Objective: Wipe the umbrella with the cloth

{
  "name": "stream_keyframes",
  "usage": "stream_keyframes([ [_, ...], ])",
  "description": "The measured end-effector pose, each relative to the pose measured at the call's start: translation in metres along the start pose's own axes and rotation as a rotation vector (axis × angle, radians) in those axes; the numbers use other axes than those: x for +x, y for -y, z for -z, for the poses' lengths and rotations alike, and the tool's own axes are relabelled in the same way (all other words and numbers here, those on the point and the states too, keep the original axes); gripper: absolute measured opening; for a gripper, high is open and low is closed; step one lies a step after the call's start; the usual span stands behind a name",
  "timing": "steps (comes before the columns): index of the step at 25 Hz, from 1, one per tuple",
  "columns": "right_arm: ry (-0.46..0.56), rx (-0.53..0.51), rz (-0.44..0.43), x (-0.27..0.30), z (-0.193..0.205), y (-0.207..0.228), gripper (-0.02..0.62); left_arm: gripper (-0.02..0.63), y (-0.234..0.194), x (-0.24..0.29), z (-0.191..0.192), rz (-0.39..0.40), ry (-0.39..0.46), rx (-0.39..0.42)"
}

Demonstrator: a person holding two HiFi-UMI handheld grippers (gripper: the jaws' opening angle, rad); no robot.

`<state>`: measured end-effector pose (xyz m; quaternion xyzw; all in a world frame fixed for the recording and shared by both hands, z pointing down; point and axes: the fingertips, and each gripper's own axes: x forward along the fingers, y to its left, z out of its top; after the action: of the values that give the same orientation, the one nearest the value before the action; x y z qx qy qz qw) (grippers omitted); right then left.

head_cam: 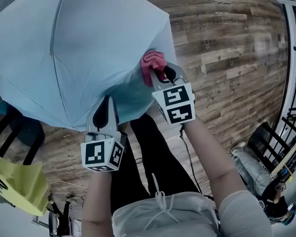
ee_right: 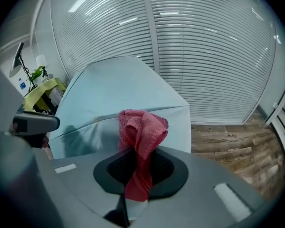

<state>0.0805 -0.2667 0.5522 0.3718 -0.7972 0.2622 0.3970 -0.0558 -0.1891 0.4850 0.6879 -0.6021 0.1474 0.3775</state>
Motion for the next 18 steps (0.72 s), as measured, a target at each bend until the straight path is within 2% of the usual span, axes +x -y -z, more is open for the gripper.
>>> stream_keyframes([
  [6, -0.024, -0.004, 0.052, 0.024, 0.002, 0.034, 0.057, 0.008, 0.002, 0.007, -0.007, 0.012, -0.015, 0.051],
  [12, -0.043, 0.004, 0.108, 0.039, 0.001, 0.07, 0.057, 0.008, -0.006, 0.011, -0.012, -0.022, -0.025, 0.038],
  [18, -0.083, -0.001, 0.17, 0.056, 0.004, 0.1, 0.057, 0.008, -0.004, 0.013, -0.008, -0.019, -0.039, 0.029],
])
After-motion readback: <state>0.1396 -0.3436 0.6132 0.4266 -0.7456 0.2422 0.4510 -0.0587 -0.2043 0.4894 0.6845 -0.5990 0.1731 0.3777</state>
